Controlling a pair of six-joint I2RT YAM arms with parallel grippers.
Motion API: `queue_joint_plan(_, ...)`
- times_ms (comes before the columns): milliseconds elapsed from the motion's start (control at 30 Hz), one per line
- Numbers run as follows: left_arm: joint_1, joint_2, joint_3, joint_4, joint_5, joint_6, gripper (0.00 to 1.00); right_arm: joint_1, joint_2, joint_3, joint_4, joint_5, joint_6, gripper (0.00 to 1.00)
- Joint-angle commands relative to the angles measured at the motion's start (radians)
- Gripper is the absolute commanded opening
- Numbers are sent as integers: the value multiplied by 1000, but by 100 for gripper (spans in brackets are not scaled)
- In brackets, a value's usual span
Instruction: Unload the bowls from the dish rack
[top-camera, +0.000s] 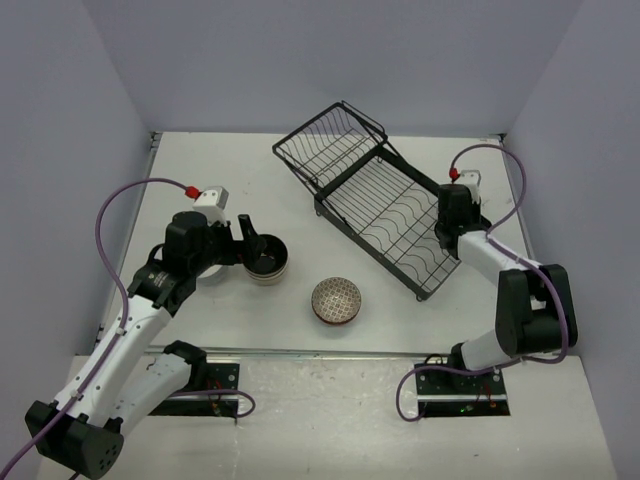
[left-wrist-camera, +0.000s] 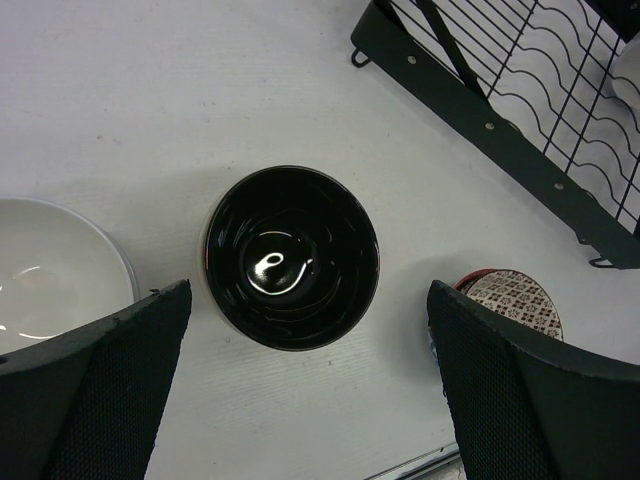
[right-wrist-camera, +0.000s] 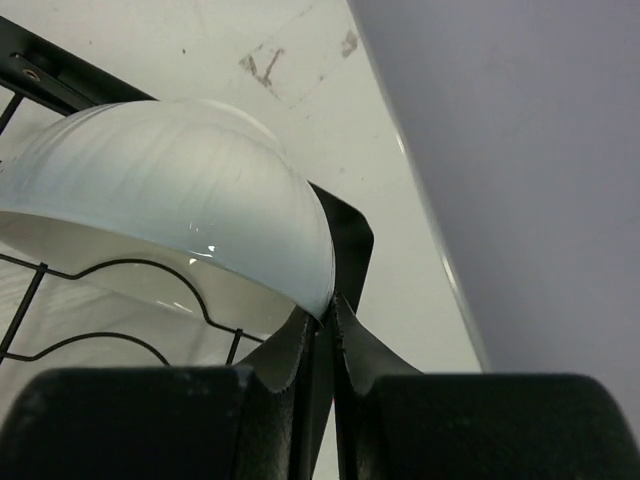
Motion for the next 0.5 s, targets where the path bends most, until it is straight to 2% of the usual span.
queue_joint_plan(0, -6, -5, 0, 35, -7, 37, 100, -20, -25, 55, -124, -76, 262, 7)
queue_joint_plan(33, -6, -4, 0, 35, -7, 37, 100, -23, -16, 53, -131, -100, 268, 23)
queue_joint_plan(100, -6, -2, -2, 35, -5, 37, 100, -23, -11, 55, -137, -111, 277, 34)
queue_joint_plan(333, -6, -4, -5, 36, -4, 37, 100, -50, -36, 62, -118, -150, 271, 36)
queue_joint_plan(467, -6, -4, -6, 36, -1, 37, 100, -52, -16, 108, -112, -98, 192, 36)
